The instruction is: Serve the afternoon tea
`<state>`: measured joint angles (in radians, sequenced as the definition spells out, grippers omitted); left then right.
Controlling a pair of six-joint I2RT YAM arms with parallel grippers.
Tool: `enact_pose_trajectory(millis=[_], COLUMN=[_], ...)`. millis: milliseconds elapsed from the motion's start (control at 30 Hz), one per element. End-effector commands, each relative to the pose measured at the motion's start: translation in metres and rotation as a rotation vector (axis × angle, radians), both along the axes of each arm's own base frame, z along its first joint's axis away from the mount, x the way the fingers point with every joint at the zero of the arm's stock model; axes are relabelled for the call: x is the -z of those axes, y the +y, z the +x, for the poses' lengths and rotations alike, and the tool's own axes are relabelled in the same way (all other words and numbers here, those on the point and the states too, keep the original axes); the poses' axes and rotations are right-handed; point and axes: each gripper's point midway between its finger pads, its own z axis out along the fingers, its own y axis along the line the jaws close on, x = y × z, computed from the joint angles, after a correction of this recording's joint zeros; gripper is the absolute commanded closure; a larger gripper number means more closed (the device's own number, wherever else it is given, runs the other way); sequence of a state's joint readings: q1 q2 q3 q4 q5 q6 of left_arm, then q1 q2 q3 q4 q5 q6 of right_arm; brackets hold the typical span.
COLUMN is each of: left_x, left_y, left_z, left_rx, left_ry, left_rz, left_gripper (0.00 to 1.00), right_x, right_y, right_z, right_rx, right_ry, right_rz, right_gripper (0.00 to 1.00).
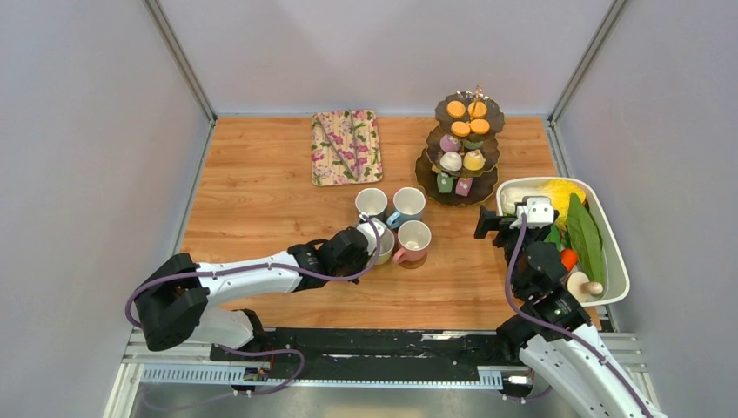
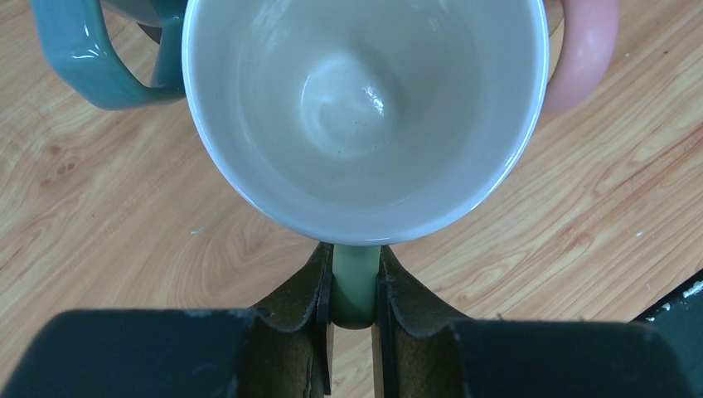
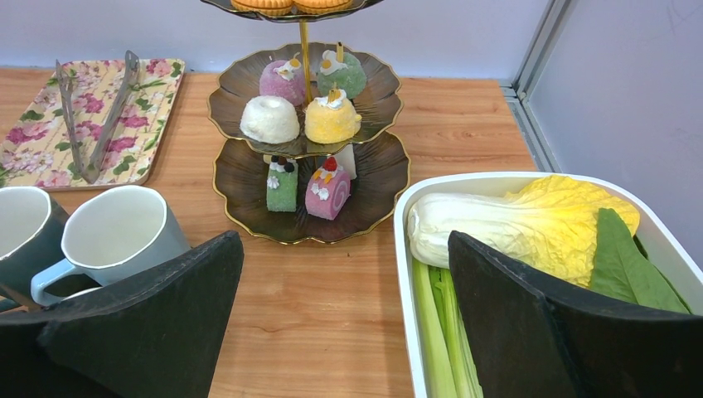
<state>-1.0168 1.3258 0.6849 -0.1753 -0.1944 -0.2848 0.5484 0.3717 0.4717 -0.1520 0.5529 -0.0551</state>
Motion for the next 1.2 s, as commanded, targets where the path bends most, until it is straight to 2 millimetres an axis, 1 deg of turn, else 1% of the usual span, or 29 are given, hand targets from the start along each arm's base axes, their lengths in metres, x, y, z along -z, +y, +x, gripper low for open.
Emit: enact_pose_trajectory(millis=[0,100,167,200,267,367,433,467,500,567,600,633,667,700,733,767,833,867,933,967,1000,1033,1067,1100,1133,1167], left_x=[-0.018,-0.017,-0.016,-0.015,-0.013,-0.012,-0.013,-0.013,-0.014,-0.016,-0.018,-0.019,-0.022,-0.023,-0.029,-0.031,-0.050,-0.054,-0.076,-0.090,-0.104,-0.126,-0.133,-0.151,-0.154,-0.165], left_y=[-0.013,-0.013,-0.013,-0.013,-0.012,-0.013,-0.013,-0.012,-0.012,-0.010,-0.009,-0.007,-0.005,-0.003,-0.001,0.001,0.005,0.007,0.012,0.017,0.019,0.023,0.027,0.035,0.042,0.055], left_z=[0.009,0.008,0.008,0.009,0.009,0.010,0.010,0.010,0.009,0.008,0.007,0.006,0.005,0.004,0.003,0.002,0.002,0.002,0.005,0.009,0.013,0.020,0.023,0.033,0.036,0.047], left_rx=[-0.022,-0.023,-0.024,-0.027,-0.034,-0.042,-0.049,-0.052,-0.055,-0.058,-0.059,-0.061,-0.064,-0.068,-0.070,-0.074,-0.088,-0.094,-0.123,-0.153,-0.168,-0.200,-0.212,-0.252,-0.273,-0.325], left_ry=[-0.062,-0.063,-0.064,-0.065,-0.064,-0.064,-0.061,-0.061,-0.060,-0.060,-0.063,-0.058,-0.059,-0.059,-0.065,-0.066,-0.093,-0.097,-0.137,-0.173,-0.197,-0.243,-0.258,-0.284,-0.287,-0.306], left_rz=[-0.075,-0.068,-0.062,-0.060,-0.053,-0.053,-0.059,-0.061,-0.064,-0.069,-0.075,-0.073,-0.077,-0.081,-0.091,-0.097,-0.140,-0.147,-0.189,-0.212,-0.228,-0.257,-0.255,-0.281,-0.273,-0.285], left_gripper=[0.82,0.79,0.75,0.69,0.65,0.63,0.56,0.54,0.49,0.43,0.42,0.36,0.34,0.28,0.25,0.20,0.12,0.10,0.05,0.01,0.00,0.00,0.00,0.00,0.00,0.00], right_x=[-0.008,-0.007,-0.007,-0.008,-0.007,-0.007,-0.007,-0.007,-0.007,-0.006,-0.007,-0.007,-0.007,-0.007,-0.007,-0.008,-0.011,-0.012,-0.016,-0.018,-0.020,-0.022,-0.022,-0.024,-0.025,-0.027], right_y=[-0.003,-0.003,-0.003,-0.003,-0.003,-0.003,-0.003,-0.003,-0.003,-0.003,-0.003,-0.003,-0.003,-0.004,-0.004,-0.004,-0.005,-0.006,-0.007,-0.007,-0.008,-0.009,-0.009,-0.010,-0.010,-0.011], right_z=[0.001,0.001,0.002,0.001,0.001,0.001,0.001,0.001,0.001,0.001,0.001,0.001,0.001,0.001,0.001,0.001,0.000,-0.001,-0.003,-0.003,-0.004,-0.005,-0.005,-0.006,-0.006,-0.007], right_rx=[0.017,0.018,0.018,0.018,0.018,0.019,0.020,0.019,0.019,0.020,0.018,0.020,0.019,0.021,0.021,0.022,0.024,0.026,0.027,0.027,0.029,0.032,0.035,0.038,0.040,0.043], right_ry=[-0.025,-0.021,-0.020,-0.022,-0.021,-0.020,-0.019,-0.019,-0.019,-0.018,-0.018,-0.018,-0.019,-0.019,-0.020,-0.022,-0.031,-0.033,-0.044,-0.048,-0.052,-0.053,-0.053,-0.054,-0.055,-0.056], right_rz=[0.001,-0.001,-0.002,-0.001,-0.001,-0.002,-0.002,0.000,0.000,-0.001,-0.001,-0.001,-0.001,-0.001,-0.001,0.000,0.004,0.005,0.013,0.017,0.024,0.030,0.036,0.042,0.049,0.055], right_gripper=[0.00,0.00,0.00,0.00,0.00,0.00,0.00,0.00,0.00,0.00,0.00,0.00,0.00,0.00,0.00,0.00,0.00,0.00,0.00,0.00,0.00,0.00,0.00,0.00,0.00,0.00])
